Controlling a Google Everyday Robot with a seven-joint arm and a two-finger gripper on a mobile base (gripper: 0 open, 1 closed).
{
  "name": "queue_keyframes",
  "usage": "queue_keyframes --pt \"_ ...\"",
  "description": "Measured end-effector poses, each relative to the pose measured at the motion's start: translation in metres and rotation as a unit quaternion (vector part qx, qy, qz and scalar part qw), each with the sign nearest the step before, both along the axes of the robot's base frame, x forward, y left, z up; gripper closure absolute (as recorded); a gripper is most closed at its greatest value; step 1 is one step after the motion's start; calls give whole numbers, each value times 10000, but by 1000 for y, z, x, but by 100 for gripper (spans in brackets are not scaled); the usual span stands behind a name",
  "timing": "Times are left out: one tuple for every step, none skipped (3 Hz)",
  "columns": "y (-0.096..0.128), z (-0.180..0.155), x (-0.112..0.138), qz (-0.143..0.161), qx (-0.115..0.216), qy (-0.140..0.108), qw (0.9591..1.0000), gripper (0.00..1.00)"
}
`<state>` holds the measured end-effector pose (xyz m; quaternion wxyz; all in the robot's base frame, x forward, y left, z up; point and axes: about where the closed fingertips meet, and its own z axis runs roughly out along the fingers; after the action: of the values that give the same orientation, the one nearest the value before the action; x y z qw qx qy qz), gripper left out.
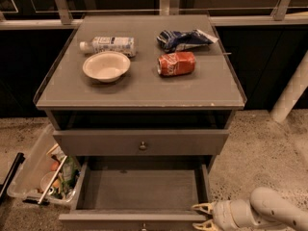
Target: Open middle drawer
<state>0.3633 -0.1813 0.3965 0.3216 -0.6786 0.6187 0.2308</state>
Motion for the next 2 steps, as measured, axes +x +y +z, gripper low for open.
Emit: queue_keyframes --pt "0 0 0 0 0 0 10000 17" --pt "0 0 0 1 1 1 10000 0"
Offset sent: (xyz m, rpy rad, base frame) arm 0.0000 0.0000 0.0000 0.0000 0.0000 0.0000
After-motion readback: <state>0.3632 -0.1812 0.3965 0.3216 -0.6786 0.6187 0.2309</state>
